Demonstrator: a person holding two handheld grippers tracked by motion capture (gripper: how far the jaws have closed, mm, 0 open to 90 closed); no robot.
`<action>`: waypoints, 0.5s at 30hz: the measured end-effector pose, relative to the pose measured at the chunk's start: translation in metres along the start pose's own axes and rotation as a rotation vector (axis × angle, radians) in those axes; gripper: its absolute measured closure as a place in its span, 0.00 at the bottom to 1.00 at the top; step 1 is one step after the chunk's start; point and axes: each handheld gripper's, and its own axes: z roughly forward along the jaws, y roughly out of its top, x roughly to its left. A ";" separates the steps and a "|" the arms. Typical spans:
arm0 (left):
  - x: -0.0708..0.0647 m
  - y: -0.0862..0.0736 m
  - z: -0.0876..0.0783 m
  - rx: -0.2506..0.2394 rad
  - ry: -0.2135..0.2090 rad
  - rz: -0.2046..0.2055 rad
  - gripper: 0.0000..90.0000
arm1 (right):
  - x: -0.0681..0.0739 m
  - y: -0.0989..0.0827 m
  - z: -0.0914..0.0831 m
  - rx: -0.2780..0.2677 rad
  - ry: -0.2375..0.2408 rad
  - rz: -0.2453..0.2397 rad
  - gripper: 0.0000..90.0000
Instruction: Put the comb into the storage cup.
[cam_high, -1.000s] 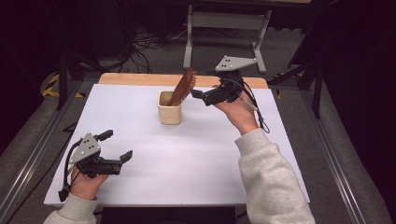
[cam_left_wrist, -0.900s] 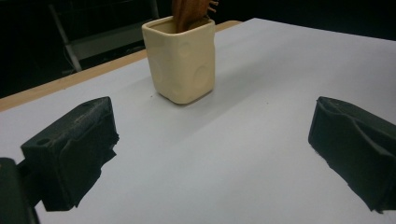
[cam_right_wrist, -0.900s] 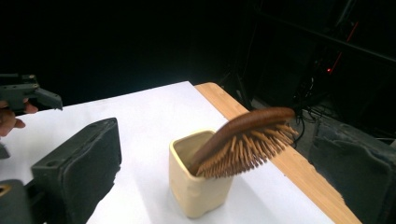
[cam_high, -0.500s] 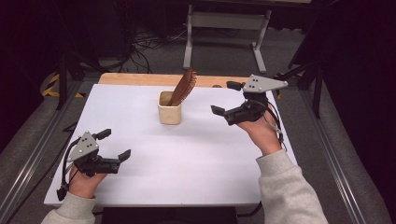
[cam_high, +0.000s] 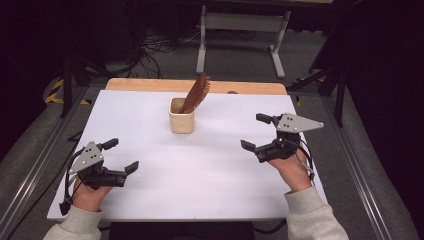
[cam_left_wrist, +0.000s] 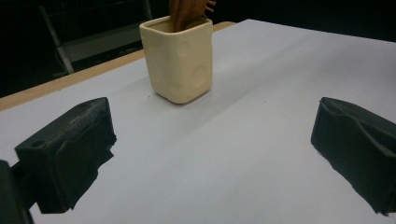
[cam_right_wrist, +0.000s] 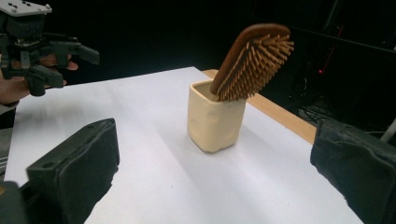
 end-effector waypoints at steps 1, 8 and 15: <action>0.000 0.000 0.000 0.000 -0.001 0.001 0.01 | 0.001 -0.005 -0.002 0.001 -0.002 0.006 0.02; 0.003 -0.007 0.002 0.023 0.007 -0.016 0.01 | 0.004 -0.044 -0.014 0.000 -0.022 0.021 0.01; 0.006 -0.017 0.002 -0.001 -0.009 -0.034 0.00 | 0.005 -0.080 -0.022 0.007 -0.036 0.037 0.00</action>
